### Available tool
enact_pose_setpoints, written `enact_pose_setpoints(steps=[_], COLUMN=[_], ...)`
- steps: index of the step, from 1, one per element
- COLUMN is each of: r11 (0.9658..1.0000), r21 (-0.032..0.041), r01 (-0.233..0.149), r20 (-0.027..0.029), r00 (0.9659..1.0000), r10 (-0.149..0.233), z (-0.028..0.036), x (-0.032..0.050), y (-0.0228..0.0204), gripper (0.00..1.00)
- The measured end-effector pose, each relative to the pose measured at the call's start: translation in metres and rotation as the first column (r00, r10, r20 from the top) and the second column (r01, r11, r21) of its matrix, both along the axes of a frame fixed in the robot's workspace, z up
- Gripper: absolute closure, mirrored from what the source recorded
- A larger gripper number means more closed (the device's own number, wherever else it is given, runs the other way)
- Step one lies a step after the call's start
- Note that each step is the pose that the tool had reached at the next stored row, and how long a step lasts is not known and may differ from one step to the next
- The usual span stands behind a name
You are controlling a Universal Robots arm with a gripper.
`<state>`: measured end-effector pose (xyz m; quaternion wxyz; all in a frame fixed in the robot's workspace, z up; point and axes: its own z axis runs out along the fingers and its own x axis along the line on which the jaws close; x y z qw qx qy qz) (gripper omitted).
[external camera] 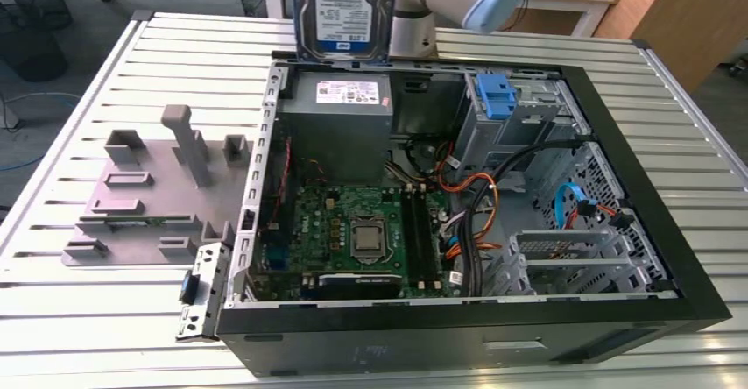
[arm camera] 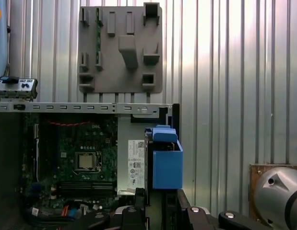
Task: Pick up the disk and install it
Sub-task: 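Pick up the disk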
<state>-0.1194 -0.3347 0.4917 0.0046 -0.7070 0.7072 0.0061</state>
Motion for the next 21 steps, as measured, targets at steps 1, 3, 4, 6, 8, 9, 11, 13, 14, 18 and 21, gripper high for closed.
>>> enact_pose_setpoints(steps=[1, 3, 4, 6, 8, 9, 11, 13, 14, 18, 21], r11=[1.0000, 1.0000, 1.0000, 1.0000, 1.0000, 1.0000, 1.0000, 1.0000, 1.0000, 1.0000, 1.0000], r21=[0.0001, 0.0001, 0.0001, 0.0001, 0.0000, 0.0000, 0.0000, 0.0000, 0.0000, 0.0000, -0.0001], r01=[0.000, 0.000, 0.000, 0.000, 0.000, 0.000, 0.000, 0.000, 0.000, 0.000, 0.000], r20=[0.0000, 0.0000, 0.0001, 0.0000, 0.0000, 0.0000, 0.0000, 0.0000, 0.0000, 0.0000, -0.0001], r00=[1.0000, 1.0000, 1.0000, 1.0000, 1.0000, 1.0000, 1.0000, 1.0000, 1.0000, 1.0000, 1.0000], r10=[0.000, 0.000, 0.000, 0.000, 0.000, 0.000, 0.000, 0.000, 0.000, 0.000, 0.000], z=[-0.0001, -0.0001, -0.0002, -0.0003, -0.0004, -0.0004, -0.0005, -0.0006, -0.0007, -0.0009, -0.0008], x=[0.0036, 0.0111, 0.0146, 0.0249, 0.0320, 0.0356, 0.0429, 0.0507, 0.0544, 0.0681, 0.0732], y=[0.0001, 0.0002, 0.0002, 0.0005, 0.0006, 0.0007, 0.0008, 0.0009, 0.0010, 0.0011, 0.0011], gripper=[0.65, 0.65, 0.65, 0.65, 0.65, 0.65, 0.65, 0.65, 0.65, 0.65, 0.65])
